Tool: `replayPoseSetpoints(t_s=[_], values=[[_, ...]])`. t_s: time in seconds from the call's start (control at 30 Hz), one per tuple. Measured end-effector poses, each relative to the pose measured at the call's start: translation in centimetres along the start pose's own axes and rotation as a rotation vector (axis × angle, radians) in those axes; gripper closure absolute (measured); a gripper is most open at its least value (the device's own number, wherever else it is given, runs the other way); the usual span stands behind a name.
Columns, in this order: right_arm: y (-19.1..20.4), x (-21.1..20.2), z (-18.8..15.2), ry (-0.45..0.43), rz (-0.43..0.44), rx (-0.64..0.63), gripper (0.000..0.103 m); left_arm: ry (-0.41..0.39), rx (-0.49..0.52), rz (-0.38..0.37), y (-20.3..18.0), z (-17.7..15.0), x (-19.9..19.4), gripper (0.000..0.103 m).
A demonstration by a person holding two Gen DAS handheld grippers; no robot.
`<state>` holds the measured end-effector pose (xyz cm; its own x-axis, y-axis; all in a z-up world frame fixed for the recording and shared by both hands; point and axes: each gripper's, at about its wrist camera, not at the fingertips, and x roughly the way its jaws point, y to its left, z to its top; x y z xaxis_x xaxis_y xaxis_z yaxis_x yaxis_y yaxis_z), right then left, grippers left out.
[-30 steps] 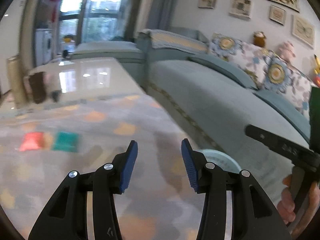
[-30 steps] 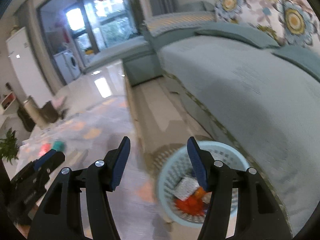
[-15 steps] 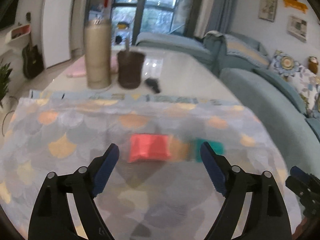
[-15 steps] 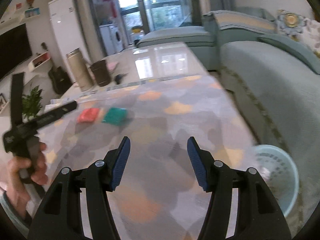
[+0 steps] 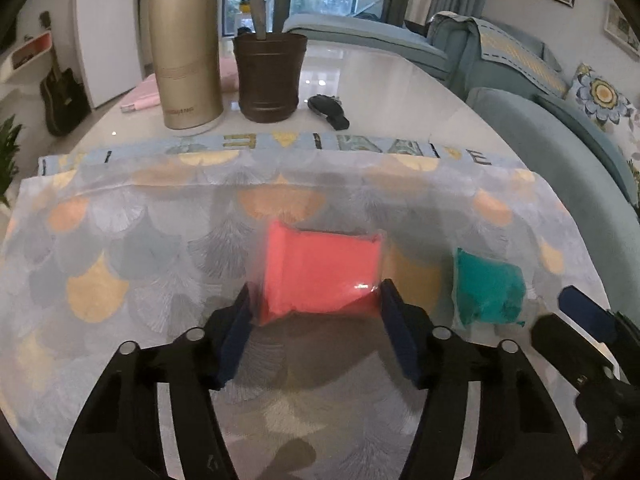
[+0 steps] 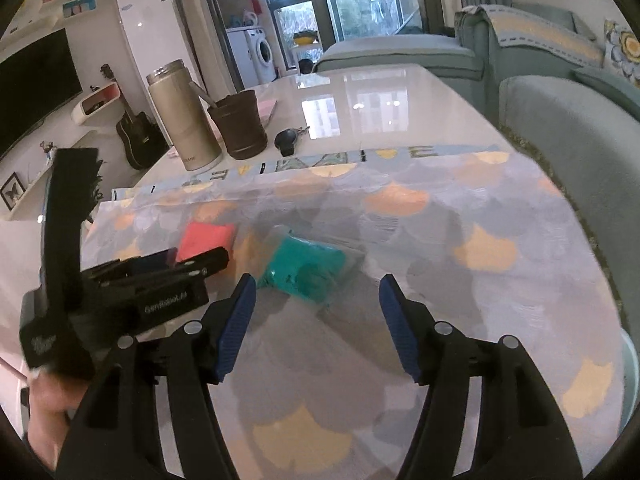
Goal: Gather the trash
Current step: 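Grasp the pink plastic packet with the left tool while the right tool grasps the teal packet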
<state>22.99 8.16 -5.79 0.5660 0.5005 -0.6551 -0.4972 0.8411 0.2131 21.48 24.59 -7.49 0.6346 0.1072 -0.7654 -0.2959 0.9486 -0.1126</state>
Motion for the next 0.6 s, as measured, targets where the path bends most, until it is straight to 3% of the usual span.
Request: replayPoseSetpoints(t_s=[0.2, 0.4, 0.6], values=[[1.0, 1.8, 0.8, 0.020, -0.048, -0.006, 0.031, -0.033, -0.046, 0.005, 1.6, -0.5, -1.2, 0.050], [1.5, 4.8, 1.8, 0.103, -0.084, 0.018, 0.031, -0.057, -0.147, -0.007, 4.6, -0.5, -1.9, 0.050], [2.8, 6.1, 2.0, 0.128, -0.164, -0.033, 0.032, -0.073, -0.114, 0.002, 3.9, -0.4, -2.2, 0.050]])
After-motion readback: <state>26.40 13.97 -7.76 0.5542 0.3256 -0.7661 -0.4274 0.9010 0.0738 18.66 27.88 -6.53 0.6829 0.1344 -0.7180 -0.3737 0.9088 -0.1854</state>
